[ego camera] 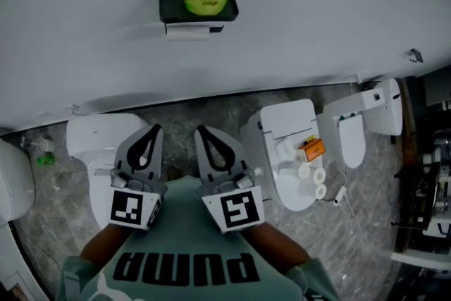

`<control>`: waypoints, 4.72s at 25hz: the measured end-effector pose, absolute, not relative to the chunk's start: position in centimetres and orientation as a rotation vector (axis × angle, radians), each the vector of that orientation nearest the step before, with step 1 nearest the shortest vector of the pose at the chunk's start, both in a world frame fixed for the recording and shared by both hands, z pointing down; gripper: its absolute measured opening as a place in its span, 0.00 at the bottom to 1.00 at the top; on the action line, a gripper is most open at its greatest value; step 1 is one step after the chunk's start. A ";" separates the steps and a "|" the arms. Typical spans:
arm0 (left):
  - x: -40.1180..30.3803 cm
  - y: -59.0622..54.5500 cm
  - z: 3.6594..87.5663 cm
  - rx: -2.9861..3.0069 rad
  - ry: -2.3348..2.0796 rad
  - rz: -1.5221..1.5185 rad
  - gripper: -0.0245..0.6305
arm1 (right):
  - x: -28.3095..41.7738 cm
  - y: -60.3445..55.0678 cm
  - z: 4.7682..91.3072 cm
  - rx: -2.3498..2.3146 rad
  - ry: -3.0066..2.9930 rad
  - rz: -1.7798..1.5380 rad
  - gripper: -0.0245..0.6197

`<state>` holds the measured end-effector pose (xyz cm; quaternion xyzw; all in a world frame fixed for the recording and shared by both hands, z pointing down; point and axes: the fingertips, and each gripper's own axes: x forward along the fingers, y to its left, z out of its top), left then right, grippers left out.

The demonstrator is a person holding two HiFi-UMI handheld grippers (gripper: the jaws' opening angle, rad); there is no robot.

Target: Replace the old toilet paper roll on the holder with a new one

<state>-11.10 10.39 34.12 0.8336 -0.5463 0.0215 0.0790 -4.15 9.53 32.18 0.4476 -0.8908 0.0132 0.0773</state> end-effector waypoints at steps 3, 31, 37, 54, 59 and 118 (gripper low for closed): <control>-11.7 9.7 34.4 2.456 -1.683 0.074 0.04 | -4.8 8.6 32.5 1.283 -2.693 0.049 0.04; -5.7 0.8 33.1 2.258 -1.991 0.245 0.04 | 0.3 -2.3 32.6 0.968 -2.923 0.185 0.04; -3.8 0.0 33.4 2.225 -2.030 0.275 0.04 | 2.3 -3.6 32.9 0.938 -2.963 0.233 0.04; -4.1 -2.8 33.7 2.334 -1.924 0.317 0.04 | 2.6 -6.2 33.3 1.059 -2.908 0.305 0.04; -6.1 -3.4 33.9 2.343 -1.899 0.317 0.04 | 1.0 -6.7 33.4 1.108 -2.890 0.334 0.04; -14.7 -9.3 35.4 2.435 -1.645 0.115 0.04 | -8.6 -14.8 37.4 0.998 -2.820 2.093 0.32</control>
